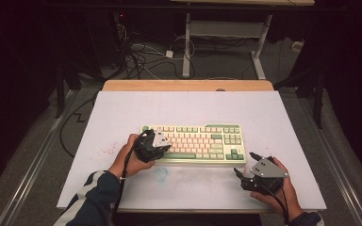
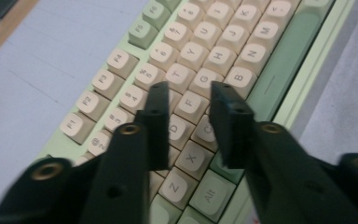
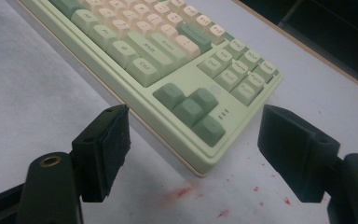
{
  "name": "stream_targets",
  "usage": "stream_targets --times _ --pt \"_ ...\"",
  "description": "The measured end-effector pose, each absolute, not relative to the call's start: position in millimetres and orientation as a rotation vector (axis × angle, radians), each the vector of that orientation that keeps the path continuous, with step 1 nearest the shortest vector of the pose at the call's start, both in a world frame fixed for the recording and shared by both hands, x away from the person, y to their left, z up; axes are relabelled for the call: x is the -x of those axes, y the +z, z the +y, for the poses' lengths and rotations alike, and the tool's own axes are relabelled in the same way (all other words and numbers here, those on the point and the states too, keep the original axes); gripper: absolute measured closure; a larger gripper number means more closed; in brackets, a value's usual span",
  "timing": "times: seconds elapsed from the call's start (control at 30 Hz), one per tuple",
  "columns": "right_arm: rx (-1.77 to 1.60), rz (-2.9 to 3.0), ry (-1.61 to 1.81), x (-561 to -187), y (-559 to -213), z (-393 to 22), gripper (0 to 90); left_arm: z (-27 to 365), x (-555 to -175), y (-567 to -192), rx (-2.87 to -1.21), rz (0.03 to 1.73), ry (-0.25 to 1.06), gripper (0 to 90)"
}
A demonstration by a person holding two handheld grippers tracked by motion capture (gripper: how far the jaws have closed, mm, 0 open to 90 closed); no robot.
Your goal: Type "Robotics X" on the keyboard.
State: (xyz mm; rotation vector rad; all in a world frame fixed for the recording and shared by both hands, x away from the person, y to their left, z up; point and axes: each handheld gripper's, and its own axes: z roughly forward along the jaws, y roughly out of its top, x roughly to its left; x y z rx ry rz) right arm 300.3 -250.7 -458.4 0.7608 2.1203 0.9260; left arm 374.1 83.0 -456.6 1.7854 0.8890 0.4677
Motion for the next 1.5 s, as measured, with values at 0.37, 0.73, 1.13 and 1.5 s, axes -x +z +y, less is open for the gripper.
stream_targets --times 0.37,0.73,1.13,1.5 --pt "-0.767 2.116 0.93 -301.1 -457.8 -252.1 26.4 92.8 -366.2 -454.9 -1.693 0.873 0.546 25.3" --pt "-0.771 2.114 0.927 -301.1 -458.0 -252.8 26.4 114.9 -356.7 -459.3 -1.673 0.867 0.599 18.5" --pt "-0.774 2.113 0.924 -301.5 -458.3 -252.5 26.4 149.6 -344.9 -472.2 -1.645 0.954 0.639 18.6" --pt "-0.785 2.116 0.919 -302.7 -459.4 -253.4 26.4 168.4 -333.4 -483.0 -1.654 1.01 0.607 19.8"
